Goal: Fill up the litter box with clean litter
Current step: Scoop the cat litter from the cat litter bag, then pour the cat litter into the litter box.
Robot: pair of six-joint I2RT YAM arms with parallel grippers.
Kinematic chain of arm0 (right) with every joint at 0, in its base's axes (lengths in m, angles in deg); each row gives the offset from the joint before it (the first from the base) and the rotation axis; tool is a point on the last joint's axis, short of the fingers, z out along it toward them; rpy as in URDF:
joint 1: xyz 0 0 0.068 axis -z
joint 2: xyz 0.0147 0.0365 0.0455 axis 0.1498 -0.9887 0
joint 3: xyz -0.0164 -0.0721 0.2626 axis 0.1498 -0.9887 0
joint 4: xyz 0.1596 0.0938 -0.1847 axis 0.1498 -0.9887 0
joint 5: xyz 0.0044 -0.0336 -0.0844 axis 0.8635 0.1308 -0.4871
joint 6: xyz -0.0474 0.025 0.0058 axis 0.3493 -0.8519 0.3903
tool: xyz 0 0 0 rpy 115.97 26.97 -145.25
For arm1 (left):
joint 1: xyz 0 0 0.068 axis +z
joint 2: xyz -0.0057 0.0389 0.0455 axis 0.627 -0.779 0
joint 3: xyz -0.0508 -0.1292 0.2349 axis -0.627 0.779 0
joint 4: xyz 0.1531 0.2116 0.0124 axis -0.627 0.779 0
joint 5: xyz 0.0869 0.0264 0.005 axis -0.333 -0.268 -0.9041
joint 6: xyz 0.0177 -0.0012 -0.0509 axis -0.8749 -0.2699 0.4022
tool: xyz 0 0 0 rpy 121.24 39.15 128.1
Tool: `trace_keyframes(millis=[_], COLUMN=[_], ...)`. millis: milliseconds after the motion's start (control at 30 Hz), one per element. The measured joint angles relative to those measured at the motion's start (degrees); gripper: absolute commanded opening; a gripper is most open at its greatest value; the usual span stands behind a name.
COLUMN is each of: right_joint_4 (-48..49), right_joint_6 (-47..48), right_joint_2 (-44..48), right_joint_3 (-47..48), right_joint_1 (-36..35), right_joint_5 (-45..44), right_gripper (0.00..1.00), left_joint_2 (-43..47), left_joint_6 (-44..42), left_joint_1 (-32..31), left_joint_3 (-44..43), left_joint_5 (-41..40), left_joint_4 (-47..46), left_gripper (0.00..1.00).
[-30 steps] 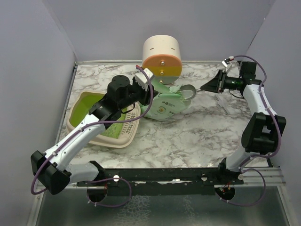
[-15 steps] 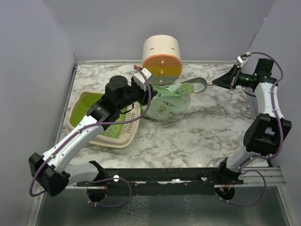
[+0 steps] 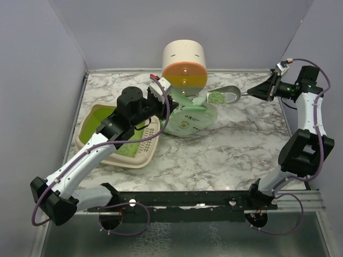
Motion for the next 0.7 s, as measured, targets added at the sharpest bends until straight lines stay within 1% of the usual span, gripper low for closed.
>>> trace_keyframes(millis=[200, 467, 567, 700], right_joint_4=[-1.07, -0.83, -0.55, 2.03], right_joint_6=[-0.57, -4.44, -5.97, -9.79], right_joint_2=[0.0, 0.0, 0.0, 0.0], right_joint_3=[3.26, 7.87, 9.22, 10.56], right_joint_1=[0.04, -0.13, -0.96, -3.93], right_joint_5=[0.81, 1.86, 2.03, 1.97], right_gripper=[0.01, 0.01, 0.01, 0.01], left_joint_2=[1.75, 2.99, 3.3, 4.39], left_joint_6=[0.02, -0.02, -0.02, -0.04], left_joint_1=[0.0, 0.0, 0.0, 0.0], left_joint_3=[0.0, 0.0, 0.0, 0.55], left_joint_5=[-1.36, -2.4, -2.47, -2.78], left_joint_4=[0.33, 1.01, 1.25, 1.33], left_gripper=[0.41, 0.41, 0.41, 0.41])
